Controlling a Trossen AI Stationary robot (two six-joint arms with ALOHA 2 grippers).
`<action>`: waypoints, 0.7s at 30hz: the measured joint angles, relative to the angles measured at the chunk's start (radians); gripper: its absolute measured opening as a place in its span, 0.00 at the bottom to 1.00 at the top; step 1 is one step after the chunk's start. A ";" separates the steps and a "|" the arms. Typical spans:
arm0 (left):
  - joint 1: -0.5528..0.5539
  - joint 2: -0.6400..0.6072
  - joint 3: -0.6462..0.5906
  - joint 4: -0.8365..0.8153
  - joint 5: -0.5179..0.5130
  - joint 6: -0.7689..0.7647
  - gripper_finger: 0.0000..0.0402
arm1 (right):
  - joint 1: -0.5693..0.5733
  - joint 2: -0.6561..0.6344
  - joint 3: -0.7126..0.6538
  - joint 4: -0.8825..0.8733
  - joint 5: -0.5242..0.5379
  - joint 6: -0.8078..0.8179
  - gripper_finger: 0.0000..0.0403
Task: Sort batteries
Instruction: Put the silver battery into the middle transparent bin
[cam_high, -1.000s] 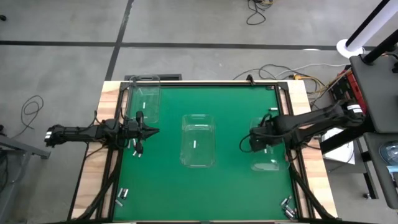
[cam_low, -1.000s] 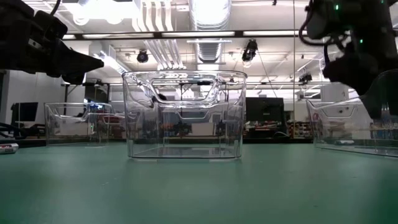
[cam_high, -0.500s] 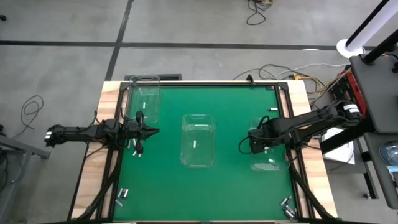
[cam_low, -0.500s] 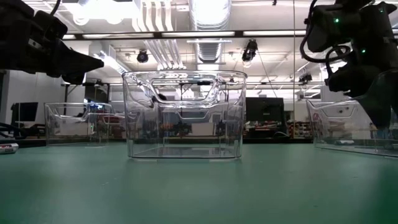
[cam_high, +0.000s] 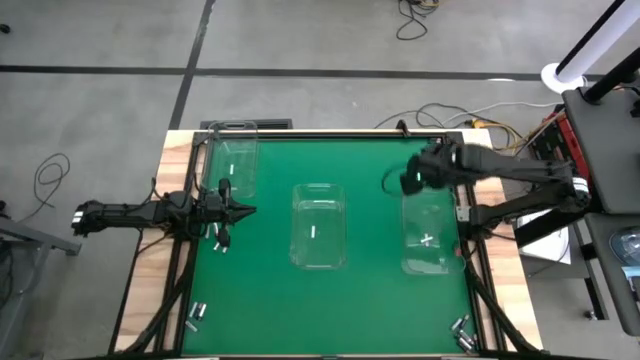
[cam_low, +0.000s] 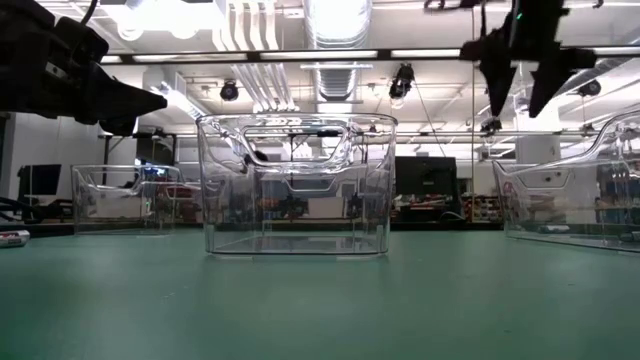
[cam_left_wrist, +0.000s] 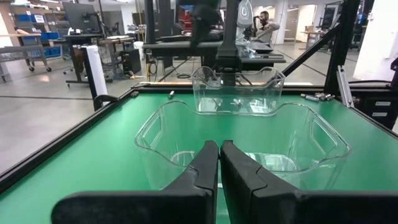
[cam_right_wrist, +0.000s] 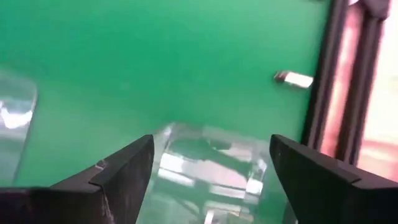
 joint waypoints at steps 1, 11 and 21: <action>0.000 0.000 0.000 0.000 0.000 0.000 0.00 | -0.058 0.006 -0.003 0.016 -0.001 -0.049 0.76; 0.000 0.000 0.000 0.000 0.000 0.000 0.00 | -0.549 0.150 -0.184 0.242 -0.184 -0.386 0.75; 0.000 0.000 0.000 0.000 0.000 0.000 0.00 | -0.613 0.322 -0.198 0.248 -0.196 -0.626 0.77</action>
